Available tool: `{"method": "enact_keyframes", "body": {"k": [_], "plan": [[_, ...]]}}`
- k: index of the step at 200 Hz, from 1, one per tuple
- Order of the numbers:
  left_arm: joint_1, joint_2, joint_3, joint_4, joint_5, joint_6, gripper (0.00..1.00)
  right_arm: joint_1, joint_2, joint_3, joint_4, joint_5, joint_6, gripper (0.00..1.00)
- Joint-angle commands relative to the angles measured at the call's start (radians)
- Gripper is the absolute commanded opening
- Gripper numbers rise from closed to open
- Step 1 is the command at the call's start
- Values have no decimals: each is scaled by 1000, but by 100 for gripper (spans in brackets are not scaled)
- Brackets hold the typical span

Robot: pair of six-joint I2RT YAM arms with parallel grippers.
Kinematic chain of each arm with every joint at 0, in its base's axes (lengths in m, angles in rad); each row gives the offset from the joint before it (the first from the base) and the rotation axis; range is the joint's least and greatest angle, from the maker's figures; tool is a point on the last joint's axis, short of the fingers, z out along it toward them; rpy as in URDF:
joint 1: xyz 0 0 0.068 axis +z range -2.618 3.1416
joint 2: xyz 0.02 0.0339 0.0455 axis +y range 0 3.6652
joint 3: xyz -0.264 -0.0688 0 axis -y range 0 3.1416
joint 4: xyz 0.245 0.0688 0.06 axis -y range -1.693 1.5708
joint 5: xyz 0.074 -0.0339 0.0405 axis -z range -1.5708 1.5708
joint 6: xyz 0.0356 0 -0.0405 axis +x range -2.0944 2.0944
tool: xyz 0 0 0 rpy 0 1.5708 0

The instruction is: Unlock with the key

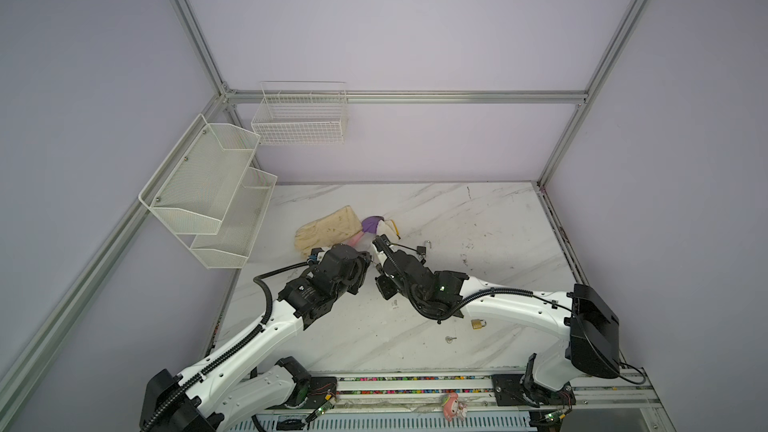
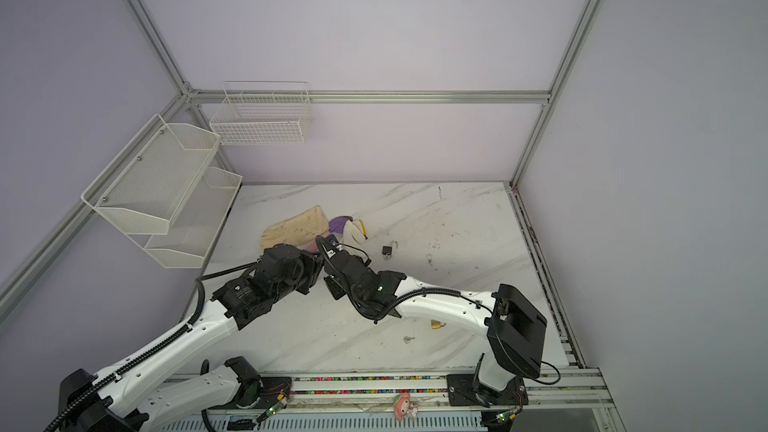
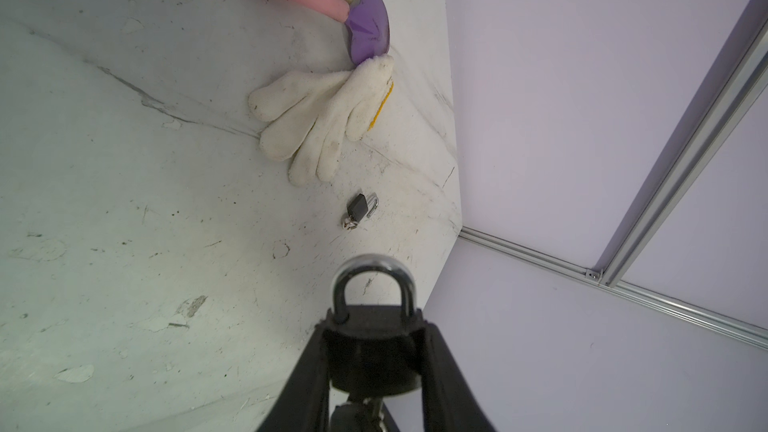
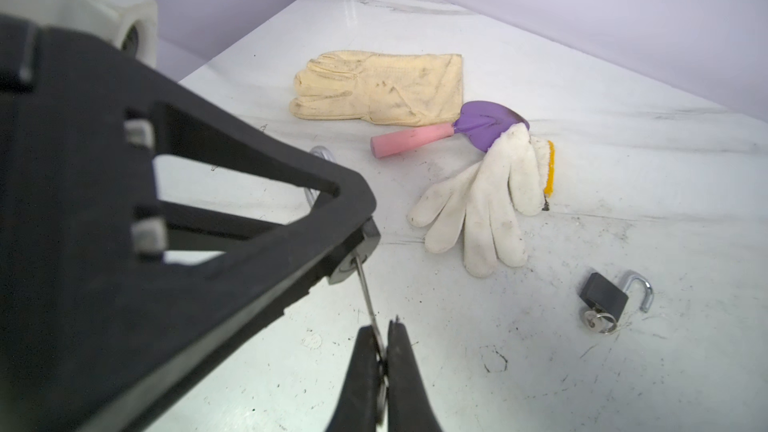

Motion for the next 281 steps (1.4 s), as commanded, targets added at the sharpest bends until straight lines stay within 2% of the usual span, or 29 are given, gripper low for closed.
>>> {"method": "enact_keyframes", "body": {"k": [1, 30, 56, 100, 170, 226, 246, 281], "plan": [[-35, -4, -4, -72, 196, 30, 0, -19, -6, 62, 214, 109, -79, 0], [-37, 18, 25, -114, 204, 53, 0, -28, 24, 155, 134, 11, -75, 0], [-41, 11, 21, -108, 198, 50, 0, -71, 67, 238, 20, -108, 30, 0], [-27, -36, 4, -141, 133, 58, 0, -77, 91, 239, -126, 18, 49, 0], [76, -52, 25, -171, 126, 106, 0, -77, 73, 177, -250, -7, 107, 0], [92, -33, 70, -156, 144, 117, 0, -77, 117, 170, -284, 20, 126, 0], [79, -13, 88, -156, 167, 98, 0, -77, 141, 196, -280, 4, 144, 0], [-11, 18, 107, -93, 146, 40, 0, -88, 176, 249, -187, -143, 137, 0]]}}
